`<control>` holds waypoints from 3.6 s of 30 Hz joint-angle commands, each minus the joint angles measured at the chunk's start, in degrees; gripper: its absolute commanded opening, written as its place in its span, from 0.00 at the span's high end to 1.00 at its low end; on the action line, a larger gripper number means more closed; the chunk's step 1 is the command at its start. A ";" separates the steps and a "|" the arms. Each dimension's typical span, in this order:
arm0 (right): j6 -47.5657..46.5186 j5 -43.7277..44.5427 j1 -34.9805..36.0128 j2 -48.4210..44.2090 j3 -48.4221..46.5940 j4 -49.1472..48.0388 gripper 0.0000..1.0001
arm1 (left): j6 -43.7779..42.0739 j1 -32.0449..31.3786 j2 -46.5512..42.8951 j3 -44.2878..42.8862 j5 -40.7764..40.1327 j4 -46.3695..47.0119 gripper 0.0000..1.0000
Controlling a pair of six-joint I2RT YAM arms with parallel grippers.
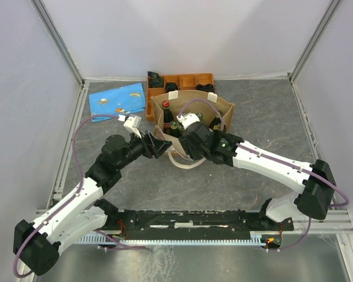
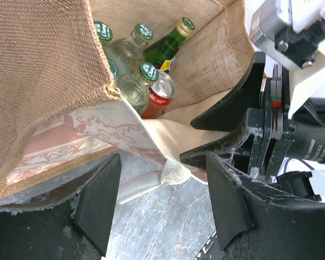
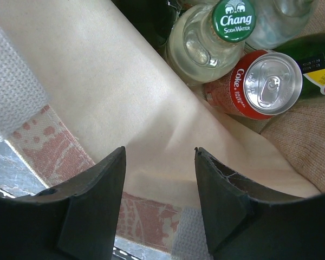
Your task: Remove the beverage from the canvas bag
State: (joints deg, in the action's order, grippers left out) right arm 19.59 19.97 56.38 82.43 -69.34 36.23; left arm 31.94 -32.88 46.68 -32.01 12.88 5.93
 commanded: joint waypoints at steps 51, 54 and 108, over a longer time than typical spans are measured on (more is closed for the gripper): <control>22.35 25.41 -2.06 -3.12 -1.87 19.72 0.42 | -7.46 -3.11 13.53 -1.47 7.53 -6.89 0.86; 24.45 25.60 -2.63 -3.75 -0.44 21.30 0.42 | -8.35 -3.12 14.65 -2.48 8.84 -6.83 0.87; 18.62 7.00 -17.07 17.05 -0.28 -10.57 0.41 | -10.94 -3.37 17.48 -4.12 6.94 -14.20 0.97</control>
State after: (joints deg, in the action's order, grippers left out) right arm 37.10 27.24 40.75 94.72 -69.89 30.37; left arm 23.44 -35.48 63.09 -35.99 18.96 -1.69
